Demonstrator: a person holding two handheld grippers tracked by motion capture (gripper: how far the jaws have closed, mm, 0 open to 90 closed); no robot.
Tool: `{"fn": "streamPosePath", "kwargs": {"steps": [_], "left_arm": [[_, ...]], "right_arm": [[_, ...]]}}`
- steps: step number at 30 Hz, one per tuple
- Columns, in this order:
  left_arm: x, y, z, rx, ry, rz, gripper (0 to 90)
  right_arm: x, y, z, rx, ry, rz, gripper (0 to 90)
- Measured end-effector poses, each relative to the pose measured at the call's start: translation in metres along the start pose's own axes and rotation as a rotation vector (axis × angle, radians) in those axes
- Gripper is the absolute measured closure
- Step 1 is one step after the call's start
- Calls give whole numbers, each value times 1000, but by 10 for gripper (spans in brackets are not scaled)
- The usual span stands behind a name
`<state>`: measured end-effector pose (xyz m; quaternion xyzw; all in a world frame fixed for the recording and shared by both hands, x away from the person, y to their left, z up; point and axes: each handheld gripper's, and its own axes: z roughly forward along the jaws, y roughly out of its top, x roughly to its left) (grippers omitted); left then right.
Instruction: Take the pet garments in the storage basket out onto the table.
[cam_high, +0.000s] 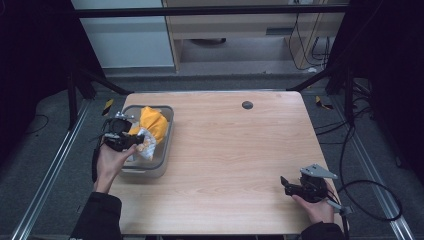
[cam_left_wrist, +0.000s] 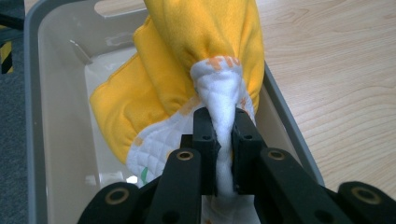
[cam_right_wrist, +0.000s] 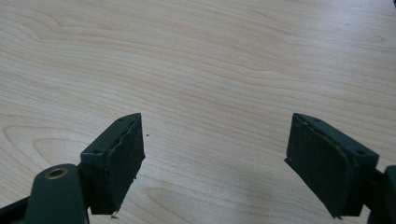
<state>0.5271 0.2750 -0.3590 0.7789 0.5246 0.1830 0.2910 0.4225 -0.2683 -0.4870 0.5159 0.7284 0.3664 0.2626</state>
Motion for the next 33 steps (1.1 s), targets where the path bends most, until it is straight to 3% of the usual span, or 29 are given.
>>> {"fn": "streamPosePath", "kwargs": {"steps": [17,33], "left_arm": [[-13,9,-27,-43,-26,65,826],[-41,16,-49,-90,-96,158,827]], "right_arm": [[0,0,0,-2,-3,-4,188],[-1,0,0,-3,-5,-7,188]]}}
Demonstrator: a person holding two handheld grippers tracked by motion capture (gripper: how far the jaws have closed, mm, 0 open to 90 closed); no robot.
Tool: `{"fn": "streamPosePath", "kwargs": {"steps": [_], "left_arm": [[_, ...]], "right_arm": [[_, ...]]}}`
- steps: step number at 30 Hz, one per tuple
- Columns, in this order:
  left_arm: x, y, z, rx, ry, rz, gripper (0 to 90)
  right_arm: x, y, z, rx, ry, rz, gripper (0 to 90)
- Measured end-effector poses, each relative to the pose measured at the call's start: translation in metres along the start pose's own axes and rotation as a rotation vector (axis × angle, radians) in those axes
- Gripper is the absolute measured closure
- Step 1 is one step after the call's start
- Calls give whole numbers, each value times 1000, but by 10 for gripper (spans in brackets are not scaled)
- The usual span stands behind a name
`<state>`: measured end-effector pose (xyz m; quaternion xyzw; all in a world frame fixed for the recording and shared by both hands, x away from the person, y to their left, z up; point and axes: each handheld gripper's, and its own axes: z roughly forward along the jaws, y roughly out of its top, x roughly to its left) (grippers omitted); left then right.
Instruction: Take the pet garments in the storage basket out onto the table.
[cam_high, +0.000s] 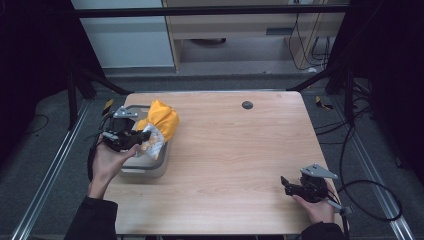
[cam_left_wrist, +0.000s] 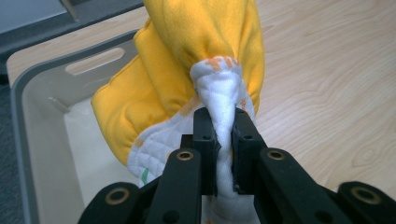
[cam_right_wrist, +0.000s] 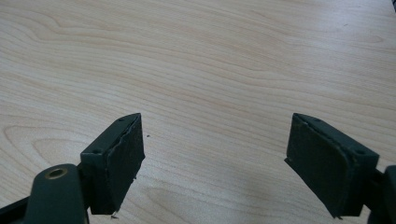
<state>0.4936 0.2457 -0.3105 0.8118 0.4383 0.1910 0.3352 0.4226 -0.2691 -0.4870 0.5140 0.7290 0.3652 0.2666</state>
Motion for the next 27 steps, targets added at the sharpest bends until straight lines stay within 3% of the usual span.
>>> {"fn": "streamPosePath", "kwargs": {"steps": [19,27], "left_arm": [[-43,14,-3,-35,-97,107,827],[-68,21,6,-16,-135,175,827]], "right_arm": [[0,0,-1,-4,1,3,187],[-1,0,-1,-4,3,6,187]]}}
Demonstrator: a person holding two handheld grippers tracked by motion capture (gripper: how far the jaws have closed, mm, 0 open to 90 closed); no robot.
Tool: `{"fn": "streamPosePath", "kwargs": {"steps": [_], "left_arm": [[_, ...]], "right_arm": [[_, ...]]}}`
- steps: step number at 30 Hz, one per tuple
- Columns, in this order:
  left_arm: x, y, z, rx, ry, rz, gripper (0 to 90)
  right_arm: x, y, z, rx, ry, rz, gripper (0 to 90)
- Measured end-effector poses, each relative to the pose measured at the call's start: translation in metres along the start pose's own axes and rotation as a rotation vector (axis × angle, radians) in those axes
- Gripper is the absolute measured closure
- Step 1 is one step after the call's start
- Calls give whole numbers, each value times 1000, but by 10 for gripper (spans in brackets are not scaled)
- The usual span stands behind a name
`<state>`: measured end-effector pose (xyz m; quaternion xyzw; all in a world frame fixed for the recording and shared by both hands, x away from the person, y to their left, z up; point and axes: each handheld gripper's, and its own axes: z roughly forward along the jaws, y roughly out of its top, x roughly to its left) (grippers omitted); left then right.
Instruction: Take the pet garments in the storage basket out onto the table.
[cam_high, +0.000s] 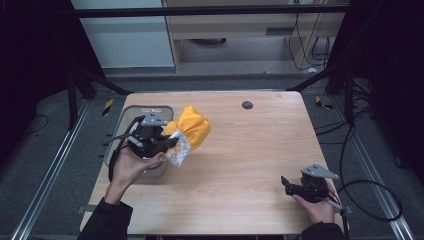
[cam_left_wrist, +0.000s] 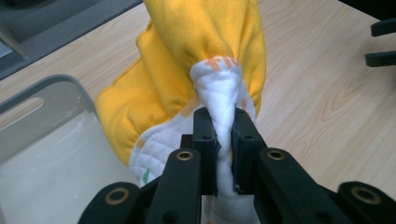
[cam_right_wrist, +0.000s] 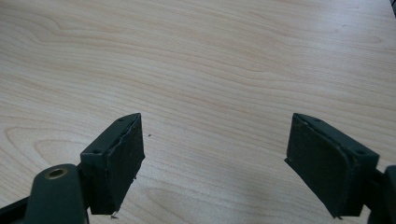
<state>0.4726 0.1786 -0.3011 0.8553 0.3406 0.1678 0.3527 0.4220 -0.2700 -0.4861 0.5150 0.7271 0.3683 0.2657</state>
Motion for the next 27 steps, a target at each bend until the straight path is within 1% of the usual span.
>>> {"fn": "streamPosePath", "kwargs": {"steps": [6,8,10,14,16,21,25,27], "left_arm": [[-8,4,7,6,-12,21,826],[-9,5,9,10,-19,27,827],[-13,7,13,15,-33,38,826],[-18,8,19,20,-45,45,827],[-22,9,24,27,-52,52,827],[-26,11,29,28,-62,58,827],[-33,14,36,34,-80,77,827],[-35,14,37,36,-82,80,827]], "right_arm": [[-1,0,0,-2,-3,-4,187],[0,0,-1,0,0,2,187],[-1,0,-1,-2,-3,2,187],[-1,0,-1,-4,-3,-1,187],[-1,0,-2,-2,0,12,187],[-2,-1,-2,-5,-2,7,187],[-2,-1,-2,-7,-4,8,187],[-2,-1,-2,-7,-4,7,187]]}}
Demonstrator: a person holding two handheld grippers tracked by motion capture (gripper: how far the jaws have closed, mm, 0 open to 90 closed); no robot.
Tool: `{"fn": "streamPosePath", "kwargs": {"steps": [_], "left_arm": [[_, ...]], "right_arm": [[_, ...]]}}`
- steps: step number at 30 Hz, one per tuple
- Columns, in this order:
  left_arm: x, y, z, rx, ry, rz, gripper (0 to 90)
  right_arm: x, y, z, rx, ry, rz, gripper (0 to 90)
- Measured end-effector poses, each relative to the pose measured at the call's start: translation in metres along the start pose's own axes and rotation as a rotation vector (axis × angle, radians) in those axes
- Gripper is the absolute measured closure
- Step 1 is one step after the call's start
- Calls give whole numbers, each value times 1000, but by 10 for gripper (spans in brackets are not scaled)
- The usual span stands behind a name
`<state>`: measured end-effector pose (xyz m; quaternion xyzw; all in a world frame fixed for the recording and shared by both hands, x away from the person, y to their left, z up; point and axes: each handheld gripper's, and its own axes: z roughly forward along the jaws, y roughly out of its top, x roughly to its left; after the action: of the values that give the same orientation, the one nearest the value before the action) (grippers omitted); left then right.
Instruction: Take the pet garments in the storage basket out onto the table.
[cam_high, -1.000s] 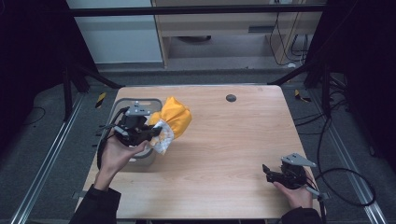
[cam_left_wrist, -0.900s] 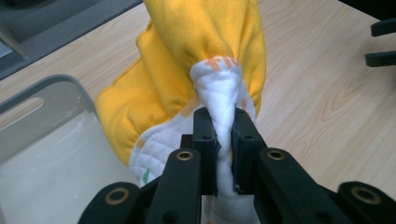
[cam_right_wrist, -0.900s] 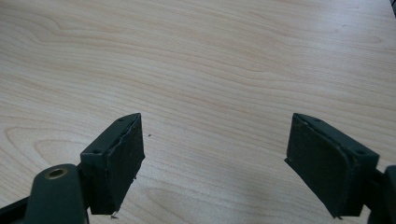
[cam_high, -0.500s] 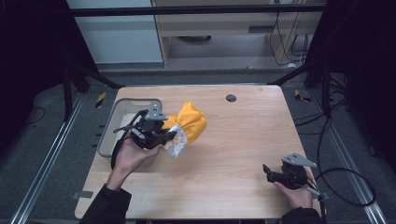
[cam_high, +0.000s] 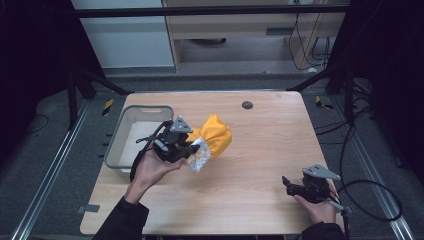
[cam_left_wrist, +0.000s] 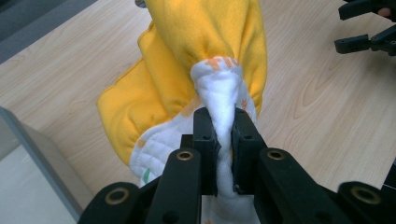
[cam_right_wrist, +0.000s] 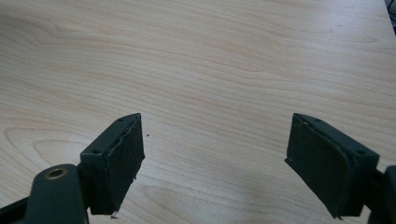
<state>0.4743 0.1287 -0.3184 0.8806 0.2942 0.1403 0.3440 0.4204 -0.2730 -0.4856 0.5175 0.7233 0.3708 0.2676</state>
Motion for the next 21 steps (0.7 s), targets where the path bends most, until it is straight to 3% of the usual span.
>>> {"fn": "streamPosePath", "kwargs": {"steps": [21], "left_arm": [[-13,3,39,39,-50,35,826]], "right_arm": [[-4,-1,-2,-5,-6,8,177]]}}
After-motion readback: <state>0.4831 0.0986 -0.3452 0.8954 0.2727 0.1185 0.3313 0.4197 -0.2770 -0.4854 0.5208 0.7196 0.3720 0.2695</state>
